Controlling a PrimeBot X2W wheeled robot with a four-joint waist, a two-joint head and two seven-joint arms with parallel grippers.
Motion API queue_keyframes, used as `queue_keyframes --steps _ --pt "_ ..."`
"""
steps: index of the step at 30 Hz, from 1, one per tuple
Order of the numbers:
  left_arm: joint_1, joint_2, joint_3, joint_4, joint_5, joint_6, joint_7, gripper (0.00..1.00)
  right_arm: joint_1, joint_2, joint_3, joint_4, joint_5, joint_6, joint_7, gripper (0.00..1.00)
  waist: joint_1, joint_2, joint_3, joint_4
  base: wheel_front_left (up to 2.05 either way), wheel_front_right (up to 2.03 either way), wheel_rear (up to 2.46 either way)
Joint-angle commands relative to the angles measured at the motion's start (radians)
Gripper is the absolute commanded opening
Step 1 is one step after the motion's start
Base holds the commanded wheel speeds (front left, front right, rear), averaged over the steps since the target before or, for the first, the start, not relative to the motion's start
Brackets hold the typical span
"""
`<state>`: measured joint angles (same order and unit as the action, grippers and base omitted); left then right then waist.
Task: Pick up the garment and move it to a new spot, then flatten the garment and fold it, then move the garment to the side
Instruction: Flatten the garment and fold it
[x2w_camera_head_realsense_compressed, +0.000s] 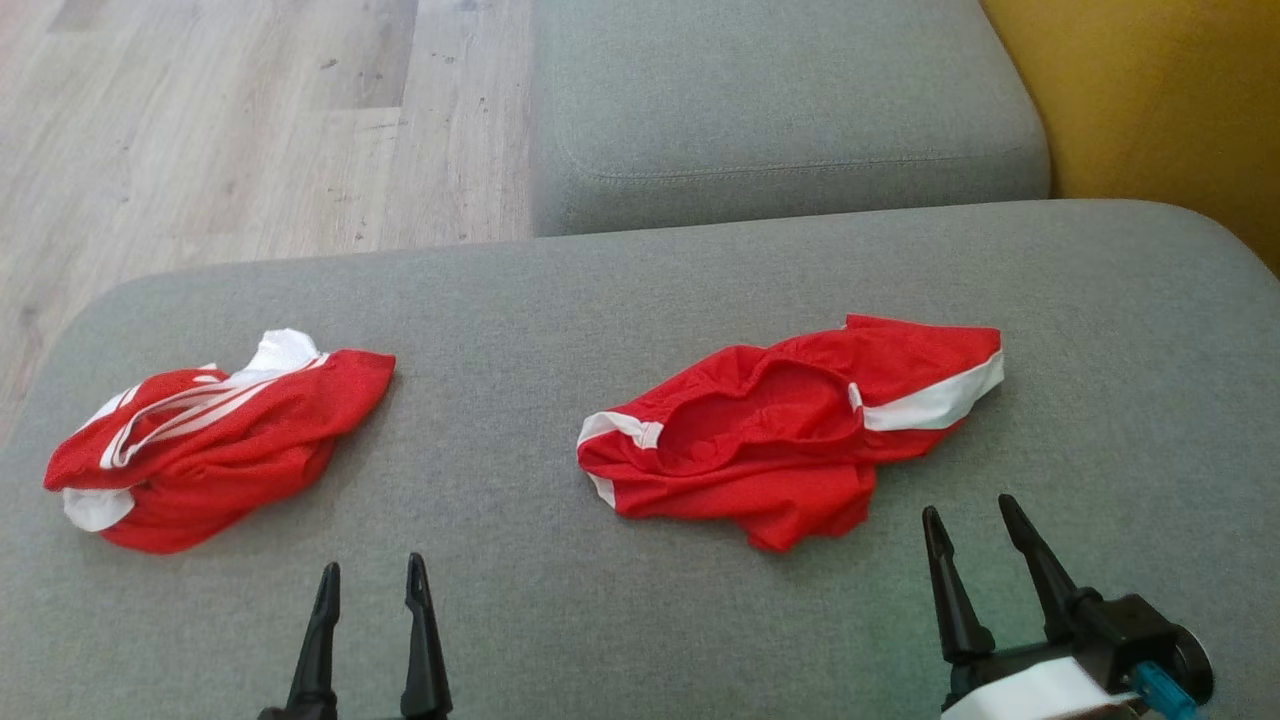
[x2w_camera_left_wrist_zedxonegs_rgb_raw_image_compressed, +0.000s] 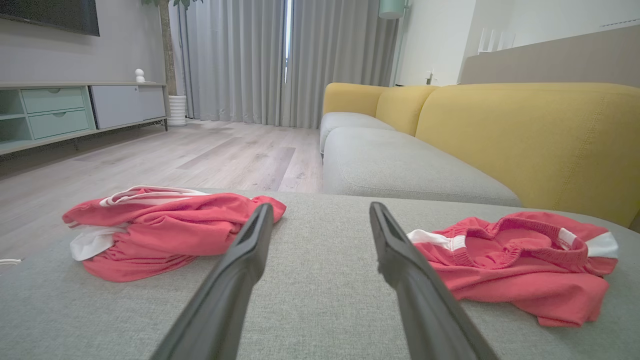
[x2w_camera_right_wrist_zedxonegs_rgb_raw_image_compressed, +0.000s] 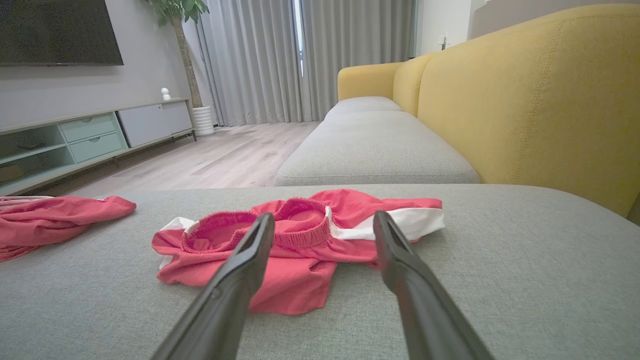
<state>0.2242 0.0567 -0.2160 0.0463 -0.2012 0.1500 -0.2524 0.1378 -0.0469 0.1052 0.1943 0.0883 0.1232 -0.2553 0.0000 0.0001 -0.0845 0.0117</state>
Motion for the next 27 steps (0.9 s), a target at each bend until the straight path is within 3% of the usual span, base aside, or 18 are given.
queue_keyframes --steps 1,21,27 --pt "-0.047 -0.006 0.031 -0.036 0.007 0.004 -0.009 1.00 -0.035 -0.003 0.024 -0.027 0.007 0.008 -0.006 1.00 0.0000 -0.0001 0.000 0.001 0.00 0.00 0.00" --pt "-0.054 -0.006 0.022 -0.030 0.018 0.007 -0.009 1.00 -0.043 -0.003 0.025 -0.031 0.003 0.008 -0.006 1.00 0.0000 -0.0001 0.004 -0.003 0.00 0.00 0.00" --pt "-0.135 -0.006 -0.033 0.021 -0.028 -0.027 -0.009 1.00 -0.057 -0.003 0.038 -0.045 -0.015 0.008 -0.006 1.00 0.0000 -0.0001 0.043 -0.047 0.00 0.00 0.00"
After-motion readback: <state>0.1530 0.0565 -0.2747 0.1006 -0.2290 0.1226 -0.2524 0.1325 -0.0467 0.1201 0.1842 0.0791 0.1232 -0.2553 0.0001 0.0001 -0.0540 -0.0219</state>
